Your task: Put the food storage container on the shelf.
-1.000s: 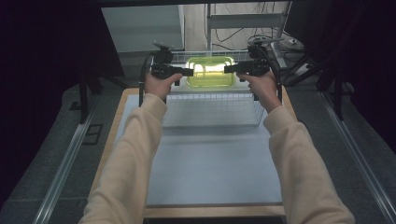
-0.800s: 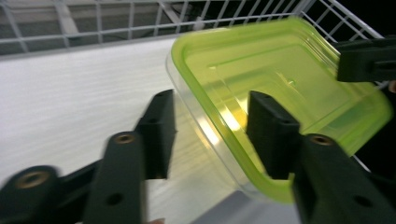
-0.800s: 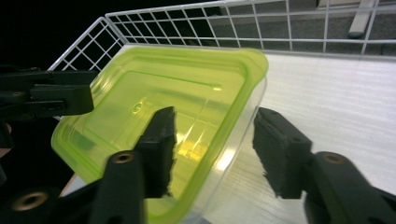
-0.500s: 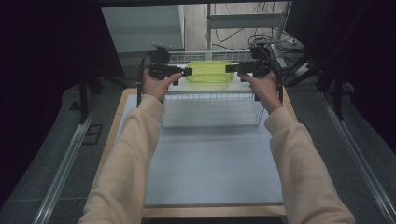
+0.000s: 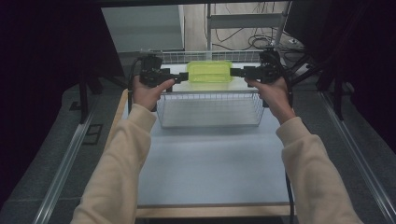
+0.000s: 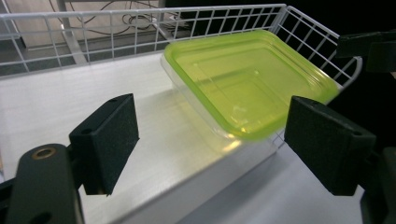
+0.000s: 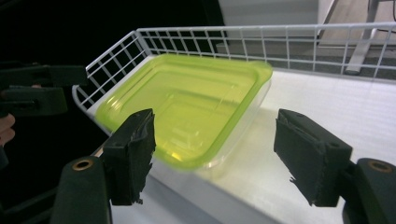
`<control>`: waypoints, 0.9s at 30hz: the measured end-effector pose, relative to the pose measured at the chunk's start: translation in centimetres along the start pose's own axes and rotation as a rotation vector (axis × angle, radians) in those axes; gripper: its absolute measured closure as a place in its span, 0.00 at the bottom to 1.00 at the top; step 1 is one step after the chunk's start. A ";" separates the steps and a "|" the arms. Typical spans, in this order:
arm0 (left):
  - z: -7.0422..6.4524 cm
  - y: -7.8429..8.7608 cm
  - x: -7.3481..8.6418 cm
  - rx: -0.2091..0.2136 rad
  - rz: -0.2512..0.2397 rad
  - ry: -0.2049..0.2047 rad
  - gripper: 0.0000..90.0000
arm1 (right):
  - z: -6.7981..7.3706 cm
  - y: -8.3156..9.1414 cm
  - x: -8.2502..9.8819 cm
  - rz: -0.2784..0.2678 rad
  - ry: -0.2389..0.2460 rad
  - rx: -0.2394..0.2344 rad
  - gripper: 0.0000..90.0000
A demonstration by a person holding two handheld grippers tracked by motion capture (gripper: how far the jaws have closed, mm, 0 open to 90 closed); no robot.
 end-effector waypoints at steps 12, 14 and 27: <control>-2.7 3.0 5.1 0.062 -0.025 -0.028 0.19 | 0.9 3.7 5.1 -0.039 0.094 -0.054 0.32; -3.2 3.3 6.2 0.071 -0.026 -0.040 0.19 | 1.2 4.1 6.2 -0.042 0.110 -0.068 0.32; -4.6 3.7 14.5 0.082 0.005 -0.060 0.19 | 0.3 5.4 14.4 -0.025 0.122 -0.122 0.31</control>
Point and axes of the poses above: each handheld gripper's, and its own axes: y roughly backward along the jaws, x roughly out of its underside, z roughly to its left, the point moved 10 cm from there along -y, roughly forward along the jaws, and after that the axes turned 13 degrees about x, right-handed, at the moved point
